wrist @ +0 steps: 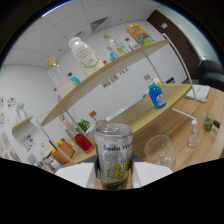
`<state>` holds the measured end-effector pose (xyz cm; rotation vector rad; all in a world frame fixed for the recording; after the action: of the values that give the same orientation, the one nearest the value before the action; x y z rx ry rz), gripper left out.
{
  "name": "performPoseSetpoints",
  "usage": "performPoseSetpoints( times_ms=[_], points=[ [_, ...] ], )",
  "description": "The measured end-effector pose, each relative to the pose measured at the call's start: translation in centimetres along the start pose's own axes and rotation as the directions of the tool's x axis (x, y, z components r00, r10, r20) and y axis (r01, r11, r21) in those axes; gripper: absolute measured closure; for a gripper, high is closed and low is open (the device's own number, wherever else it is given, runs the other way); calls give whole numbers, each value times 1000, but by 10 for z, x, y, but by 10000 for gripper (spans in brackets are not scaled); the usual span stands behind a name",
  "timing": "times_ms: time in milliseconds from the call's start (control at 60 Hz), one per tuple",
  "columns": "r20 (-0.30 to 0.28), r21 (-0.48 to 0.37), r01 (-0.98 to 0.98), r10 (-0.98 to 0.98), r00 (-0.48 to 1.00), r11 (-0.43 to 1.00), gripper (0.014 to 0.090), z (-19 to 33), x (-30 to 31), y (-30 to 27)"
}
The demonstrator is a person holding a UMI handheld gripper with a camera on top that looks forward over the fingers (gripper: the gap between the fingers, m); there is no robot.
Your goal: Make me a cup of Mojito.
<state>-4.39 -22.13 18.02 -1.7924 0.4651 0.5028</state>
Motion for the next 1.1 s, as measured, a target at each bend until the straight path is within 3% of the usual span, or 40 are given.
performPoseSetpoints(
  times_ms=[233,533,850,1100],
  points=[
    [84,-40,-446,448,890,894,543,7,-2,-5],
    [154,-112,-837,841,519,536,545,5,-3,-23],
    [220,-210,-971,973,67,114,546,4,-5,-49],
    [210,-226,-972,978,11,59,540,5,-6,-55]
  ],
)
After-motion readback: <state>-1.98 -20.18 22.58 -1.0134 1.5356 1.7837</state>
